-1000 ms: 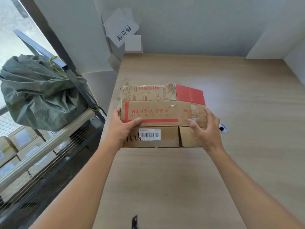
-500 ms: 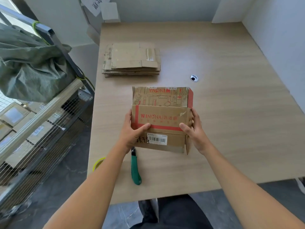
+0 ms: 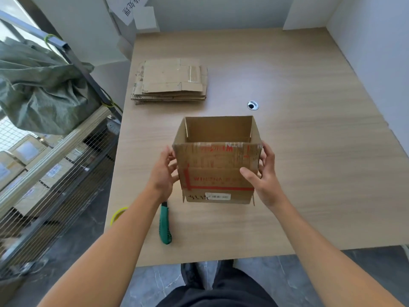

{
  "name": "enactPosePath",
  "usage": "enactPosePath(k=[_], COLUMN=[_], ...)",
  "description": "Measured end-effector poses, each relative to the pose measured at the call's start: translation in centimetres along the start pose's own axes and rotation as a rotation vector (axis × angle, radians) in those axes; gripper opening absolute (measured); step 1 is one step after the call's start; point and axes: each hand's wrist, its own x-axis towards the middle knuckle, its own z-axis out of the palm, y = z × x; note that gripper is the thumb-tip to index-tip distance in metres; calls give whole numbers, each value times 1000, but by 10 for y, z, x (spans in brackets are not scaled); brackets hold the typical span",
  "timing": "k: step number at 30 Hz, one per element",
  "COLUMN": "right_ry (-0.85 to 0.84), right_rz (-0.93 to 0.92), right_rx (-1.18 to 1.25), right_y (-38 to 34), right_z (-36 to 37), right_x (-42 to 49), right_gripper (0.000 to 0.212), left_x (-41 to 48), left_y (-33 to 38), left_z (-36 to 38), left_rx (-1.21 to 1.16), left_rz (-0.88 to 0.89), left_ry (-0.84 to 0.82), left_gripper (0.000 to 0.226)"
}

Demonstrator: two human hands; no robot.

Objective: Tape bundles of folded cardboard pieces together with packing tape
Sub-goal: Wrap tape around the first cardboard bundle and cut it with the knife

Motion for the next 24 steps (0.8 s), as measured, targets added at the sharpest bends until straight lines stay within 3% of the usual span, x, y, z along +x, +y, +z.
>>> enactPosePath(k=[1, 6, 11, 14, 16, 19, 21, 23, 24], right_ry=[-27, -159, -118, -75, -92, -229, -299, -321, -334], right_rz=[15, 52, -22, -19, -23, -26, -19, 19, 38], right_rx=[1, 16, 26, 56, 43, -79, -178, -207, -221], right_y=[3, 13, 16, 14, 15, 15, 17, 15, 15], right_z=[-5, -33, -44, -46, -52, -61, -63, -62, -62], right_x=[-2, -16, -21, -20, -20, -21, -21, -22, -22], right_gripper=[87, 93, 67, 48, 54, 71, 70, 66, 68], left_x=[-2, -20, -39, -43, -44, -45, -46, -45, -45], left_y=[0, -13, -34, -36, -37, -38, -34, -26, -22], left_z=[1, 5, 18, 32, 39, 43, 47, 55, 60], left_rx=[30, 20, 35, 38, 71, 172, 258, 374, 406], left_rz=[-44, -163, -138, -78, -37, -17, -6, 9, -5], left_ry=[-16, -137, -199, -159, -162, -221, -235, -206, -179], left_gripper=[35, 74, 92, 77, 74, 94, 105, 93, 75])
